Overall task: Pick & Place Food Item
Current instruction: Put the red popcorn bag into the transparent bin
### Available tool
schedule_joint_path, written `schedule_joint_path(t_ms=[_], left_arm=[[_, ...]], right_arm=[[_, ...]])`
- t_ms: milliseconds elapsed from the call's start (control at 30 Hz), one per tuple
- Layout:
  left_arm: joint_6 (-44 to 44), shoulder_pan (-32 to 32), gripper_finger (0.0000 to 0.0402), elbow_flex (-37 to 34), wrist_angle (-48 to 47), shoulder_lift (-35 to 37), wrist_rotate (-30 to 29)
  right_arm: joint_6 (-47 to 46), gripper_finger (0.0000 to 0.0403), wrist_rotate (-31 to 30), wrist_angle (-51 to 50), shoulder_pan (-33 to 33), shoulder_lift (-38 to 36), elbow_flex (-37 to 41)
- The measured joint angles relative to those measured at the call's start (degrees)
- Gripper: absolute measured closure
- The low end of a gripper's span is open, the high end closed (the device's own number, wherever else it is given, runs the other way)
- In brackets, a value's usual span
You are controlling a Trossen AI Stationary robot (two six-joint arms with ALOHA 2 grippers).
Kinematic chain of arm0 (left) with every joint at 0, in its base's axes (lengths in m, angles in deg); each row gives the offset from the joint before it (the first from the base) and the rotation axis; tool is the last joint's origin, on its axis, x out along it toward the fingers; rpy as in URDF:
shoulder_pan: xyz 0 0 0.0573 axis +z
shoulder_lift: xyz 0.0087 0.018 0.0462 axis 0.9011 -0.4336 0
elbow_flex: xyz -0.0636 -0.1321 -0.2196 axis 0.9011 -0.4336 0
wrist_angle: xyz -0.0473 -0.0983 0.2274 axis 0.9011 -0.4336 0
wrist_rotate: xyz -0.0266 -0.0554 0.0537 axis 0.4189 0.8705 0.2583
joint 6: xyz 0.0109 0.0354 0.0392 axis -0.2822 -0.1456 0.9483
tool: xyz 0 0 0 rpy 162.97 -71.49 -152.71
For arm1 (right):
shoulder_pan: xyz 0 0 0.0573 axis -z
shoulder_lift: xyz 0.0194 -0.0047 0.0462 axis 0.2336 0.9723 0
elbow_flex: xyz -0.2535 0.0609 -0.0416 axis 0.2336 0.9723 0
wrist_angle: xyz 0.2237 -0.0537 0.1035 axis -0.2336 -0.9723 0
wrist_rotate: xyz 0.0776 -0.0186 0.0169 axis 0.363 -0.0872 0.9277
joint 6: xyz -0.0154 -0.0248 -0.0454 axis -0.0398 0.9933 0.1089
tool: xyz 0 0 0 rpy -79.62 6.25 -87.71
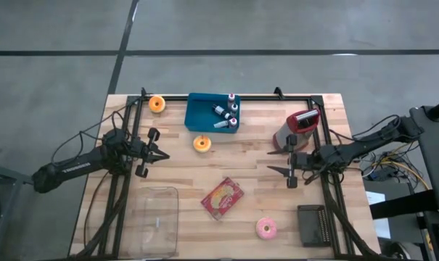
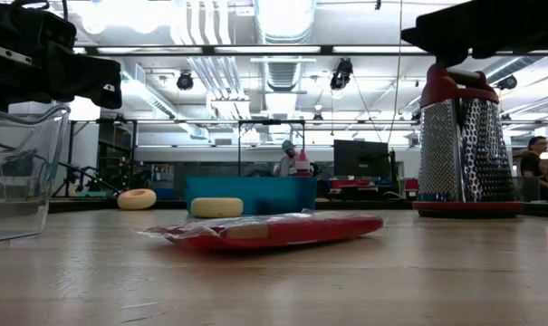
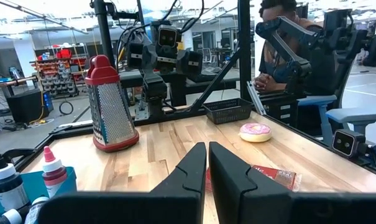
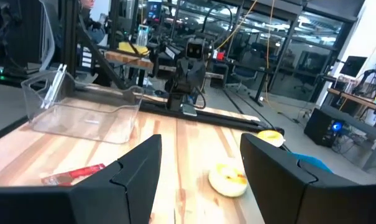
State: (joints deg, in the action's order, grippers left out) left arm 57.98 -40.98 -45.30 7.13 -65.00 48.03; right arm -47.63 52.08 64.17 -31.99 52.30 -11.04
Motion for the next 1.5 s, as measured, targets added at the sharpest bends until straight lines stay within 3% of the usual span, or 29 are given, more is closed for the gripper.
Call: schedule_joint_path(t_ms=[867,967,1100,1267,1500], left_arm=[[-1.13,-0.01,0.0376,0.00,0.05,0.00,0.02],[-3.03,-0.03,0.0376,0.09,3.83,0.02,0.20],[-4.26,-0.12,0.0376,3.59,1.05,-0.29,2.82],[-3.14,-0.25,0.0376,9.53,-6.09,-4.05,-1.00],[2.13,-2.57,0.0376,15.05,-4.52,-14.85,-0.97]], right_arm=[[0.48,0.0186,0.00,0.10,0.00,0.02,1.32],[0.57,0.0186,0.00,0.06,0.00,0.02,1.32],[0.59,0.0186,0.00,0.06,0.00,0.02,1.32],[0.59,0.0186,0.00,0.06,0.00,0.02,1.33],[0.59,0.0186,0.00,0.05,0.00,0.02,1.34]])
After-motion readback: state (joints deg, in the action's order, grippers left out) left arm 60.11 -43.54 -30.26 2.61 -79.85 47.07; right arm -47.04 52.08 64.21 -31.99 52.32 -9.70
